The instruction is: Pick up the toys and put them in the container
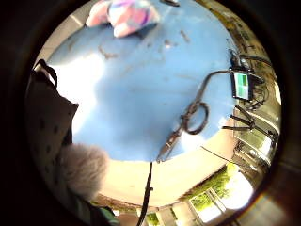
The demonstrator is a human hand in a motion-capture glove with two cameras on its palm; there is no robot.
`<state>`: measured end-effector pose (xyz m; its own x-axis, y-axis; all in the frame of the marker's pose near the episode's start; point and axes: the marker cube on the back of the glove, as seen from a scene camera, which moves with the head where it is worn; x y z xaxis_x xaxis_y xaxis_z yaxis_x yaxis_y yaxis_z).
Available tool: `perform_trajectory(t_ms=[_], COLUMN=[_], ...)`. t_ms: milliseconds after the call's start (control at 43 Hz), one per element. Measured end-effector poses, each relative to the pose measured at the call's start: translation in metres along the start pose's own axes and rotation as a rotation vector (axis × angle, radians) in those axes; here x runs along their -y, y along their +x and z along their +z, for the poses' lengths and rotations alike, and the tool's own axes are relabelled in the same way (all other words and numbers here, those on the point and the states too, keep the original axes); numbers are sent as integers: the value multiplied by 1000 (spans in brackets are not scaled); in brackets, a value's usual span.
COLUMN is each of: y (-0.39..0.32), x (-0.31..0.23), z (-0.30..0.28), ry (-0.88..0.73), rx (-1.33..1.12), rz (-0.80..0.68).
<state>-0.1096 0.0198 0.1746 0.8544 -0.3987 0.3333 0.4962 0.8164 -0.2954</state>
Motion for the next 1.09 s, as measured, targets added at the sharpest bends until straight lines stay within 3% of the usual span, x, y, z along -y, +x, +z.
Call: perform_trajectory(t_ms=[232,465,744,1093], y=[-61,-149,-257,-333], x=[11,37,112,221], z=[-181,-247,-242,-180], ry=[193,251,238,227], rx=[-98,-174,-214,-300], rz=[6,-28,-168,-148])
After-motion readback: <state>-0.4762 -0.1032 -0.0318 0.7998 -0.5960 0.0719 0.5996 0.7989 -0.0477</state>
